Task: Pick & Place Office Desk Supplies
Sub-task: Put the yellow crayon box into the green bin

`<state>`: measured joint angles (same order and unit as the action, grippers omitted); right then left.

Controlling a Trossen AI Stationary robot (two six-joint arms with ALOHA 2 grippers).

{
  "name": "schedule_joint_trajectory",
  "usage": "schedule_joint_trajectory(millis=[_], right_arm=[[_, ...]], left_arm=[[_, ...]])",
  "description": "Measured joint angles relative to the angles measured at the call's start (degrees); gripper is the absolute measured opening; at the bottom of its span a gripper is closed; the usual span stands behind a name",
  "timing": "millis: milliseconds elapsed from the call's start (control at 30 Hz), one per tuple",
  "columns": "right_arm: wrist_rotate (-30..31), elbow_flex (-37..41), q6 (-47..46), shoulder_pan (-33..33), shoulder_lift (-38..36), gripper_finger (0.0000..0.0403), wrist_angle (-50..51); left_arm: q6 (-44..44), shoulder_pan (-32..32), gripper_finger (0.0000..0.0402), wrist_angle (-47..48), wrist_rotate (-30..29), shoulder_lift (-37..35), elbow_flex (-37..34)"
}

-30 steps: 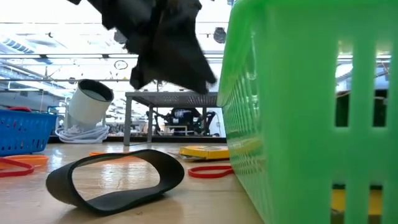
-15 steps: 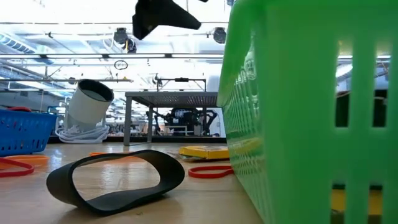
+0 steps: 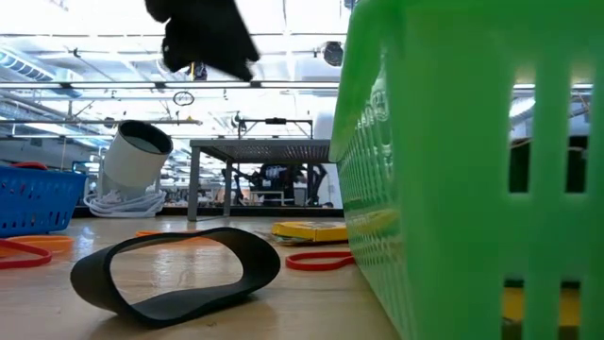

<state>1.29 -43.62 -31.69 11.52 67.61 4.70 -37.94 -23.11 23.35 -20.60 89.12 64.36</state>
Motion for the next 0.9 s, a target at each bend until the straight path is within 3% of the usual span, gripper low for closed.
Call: schedule_joint_trajectory(millis=[100,300,433,600,900], right_arm=[[-0.39,0.0,-1.69,-1.17,0.0,0.016,0.12],[-9.82,0.01,-6.83,-4.57,2.67,0.016,0.42],[-13.47,0.0,-8.1,-6.18,5.48,0.016,-0.18],[-13.57,0.0,-8.13,-7.09,7.56,0.016,-0.07],[-13.6,0.0,-9.63,-8.56,7.52,0.016,-0.6]], left_arm=[[-1.87,0.0,0.011,2.53,-0.46,0.0,-0.51],[-2.79,0.0,0.0012,2.21,-0.66,0.18,-1.46],[-1.59,0.14,0.0008,-0.42,-2.05,0.59,-1.53],[-2.71,1.2,0.0004,-0.39,-2.79,1.29,-1.51],[-3.56,4.35,0.0002,-3.79,4.28,8.45,-1.55]])
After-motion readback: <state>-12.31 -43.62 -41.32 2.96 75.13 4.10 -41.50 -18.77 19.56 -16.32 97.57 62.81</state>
